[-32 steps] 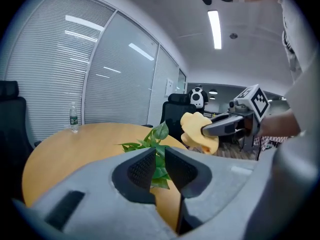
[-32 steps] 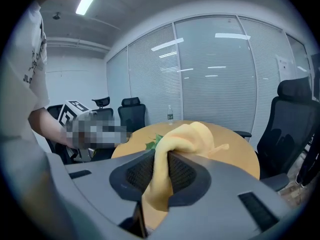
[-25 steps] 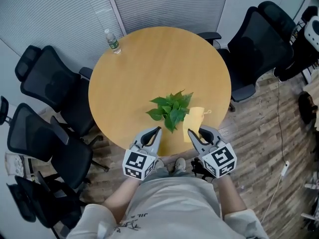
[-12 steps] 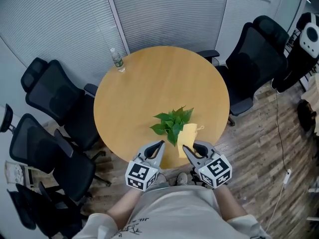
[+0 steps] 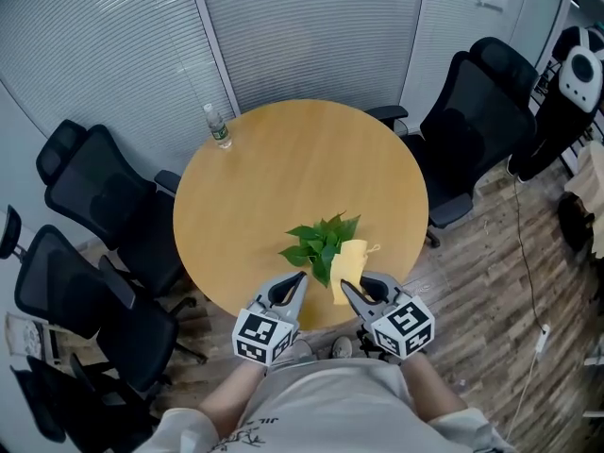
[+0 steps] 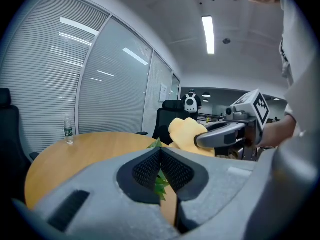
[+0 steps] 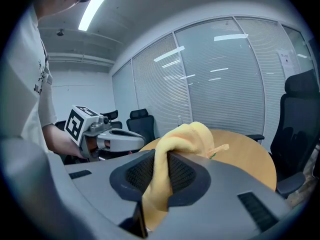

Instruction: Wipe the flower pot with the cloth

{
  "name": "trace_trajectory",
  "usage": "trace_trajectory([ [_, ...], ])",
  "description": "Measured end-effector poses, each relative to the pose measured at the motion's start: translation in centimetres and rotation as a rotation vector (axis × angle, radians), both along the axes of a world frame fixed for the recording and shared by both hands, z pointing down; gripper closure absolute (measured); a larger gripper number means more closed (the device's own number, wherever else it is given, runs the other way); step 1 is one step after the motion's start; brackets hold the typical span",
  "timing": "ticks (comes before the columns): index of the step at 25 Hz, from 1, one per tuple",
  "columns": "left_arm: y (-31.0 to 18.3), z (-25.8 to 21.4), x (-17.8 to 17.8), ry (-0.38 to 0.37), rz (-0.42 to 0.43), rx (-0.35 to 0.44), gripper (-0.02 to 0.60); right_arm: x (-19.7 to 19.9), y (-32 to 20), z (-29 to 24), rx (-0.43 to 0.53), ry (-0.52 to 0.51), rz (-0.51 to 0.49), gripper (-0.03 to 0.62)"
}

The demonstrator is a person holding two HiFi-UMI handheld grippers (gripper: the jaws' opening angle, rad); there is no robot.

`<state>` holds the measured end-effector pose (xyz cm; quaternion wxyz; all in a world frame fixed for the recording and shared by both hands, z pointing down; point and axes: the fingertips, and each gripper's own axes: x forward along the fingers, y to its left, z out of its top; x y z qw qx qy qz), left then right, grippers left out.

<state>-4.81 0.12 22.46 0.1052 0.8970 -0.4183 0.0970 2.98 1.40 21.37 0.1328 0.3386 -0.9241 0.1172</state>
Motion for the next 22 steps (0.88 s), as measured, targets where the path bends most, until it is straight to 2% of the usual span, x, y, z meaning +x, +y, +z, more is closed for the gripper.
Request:
trace_trajectory([
  [22,-0.04,0.18,-0.54,0.007,-0.022,-0.006,0.571,-0.14,0.28,-0.02,-0.011,-0.01,-0.008,0.534],
])
